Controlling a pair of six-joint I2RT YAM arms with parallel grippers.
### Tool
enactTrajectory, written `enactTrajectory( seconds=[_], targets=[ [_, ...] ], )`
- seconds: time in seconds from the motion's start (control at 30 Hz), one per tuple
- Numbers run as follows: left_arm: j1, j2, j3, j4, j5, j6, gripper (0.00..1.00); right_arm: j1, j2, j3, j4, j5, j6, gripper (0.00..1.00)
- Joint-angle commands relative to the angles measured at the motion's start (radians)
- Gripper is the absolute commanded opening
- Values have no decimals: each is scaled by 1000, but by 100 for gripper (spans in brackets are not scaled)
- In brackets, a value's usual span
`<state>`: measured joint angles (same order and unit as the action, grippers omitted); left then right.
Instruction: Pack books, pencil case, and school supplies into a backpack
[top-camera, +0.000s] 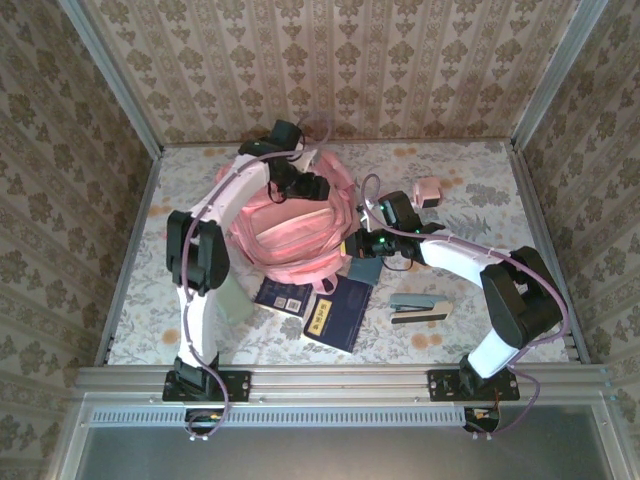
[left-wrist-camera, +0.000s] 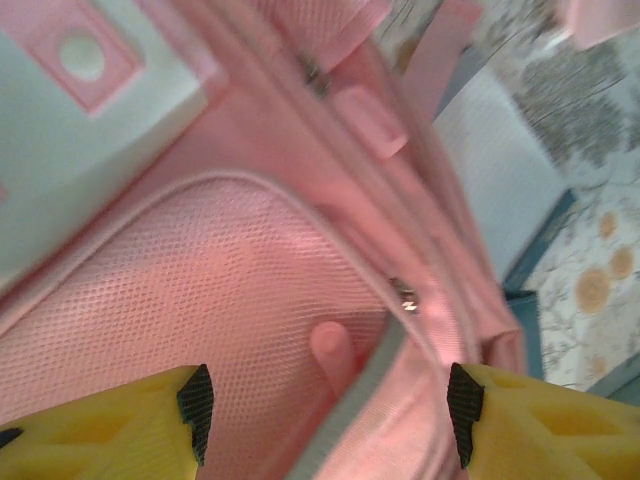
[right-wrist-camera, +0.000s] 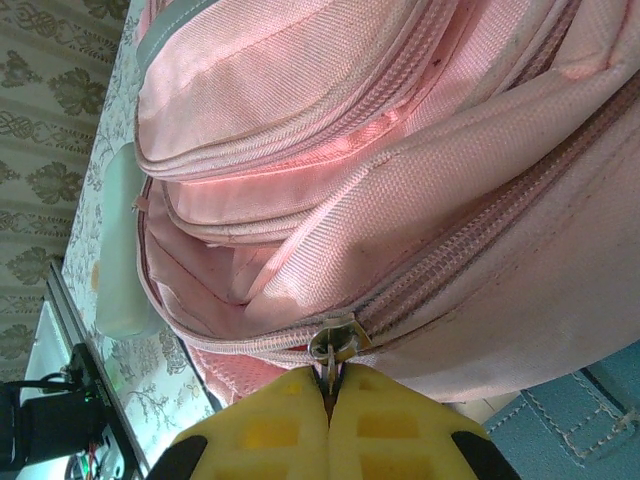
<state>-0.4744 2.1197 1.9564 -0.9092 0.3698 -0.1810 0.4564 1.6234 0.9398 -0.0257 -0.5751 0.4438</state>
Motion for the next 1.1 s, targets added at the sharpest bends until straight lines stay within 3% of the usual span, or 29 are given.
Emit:
enactTrajectory(
  seconds=[0.0, 0.1, 0.2, 0.5, 0.77, 0.83, 0.9, 1.07],
  targets=[
    [-9, 21, 18, -97, 58, 52, 64, -2, 3, 6, 18, -57, -20, 0],
    [-7, 17, -3, -89, 79, 59, 63, -3, 7, 8, 21, -64, -20, 0],
    [-4, 22, -11, -89, 102, 64, 54, -4, 14, 12, 24, -66, -17, 0],
    [11, -17, -73, -81, 195, 80, 0, -19, 16, 42, -24, -43, -29, 0],
    [74, -117, -99, -77, 122, 83, 0, -49, 6, 90, -135, 10, -85, 0],
    [52, -157, -107, -82, 75, 84, 23, -50, 13, 94, -136, -9, -80, 0],
    [26, -207, -141, -73, 47, 90, 39, -48, 14, 92, -123, -32, -71, 0],
    [-87, -339, -320, 0, 11, 123, 44, -48, 12, 88, -109, -74, -62, 0]
  ],
)
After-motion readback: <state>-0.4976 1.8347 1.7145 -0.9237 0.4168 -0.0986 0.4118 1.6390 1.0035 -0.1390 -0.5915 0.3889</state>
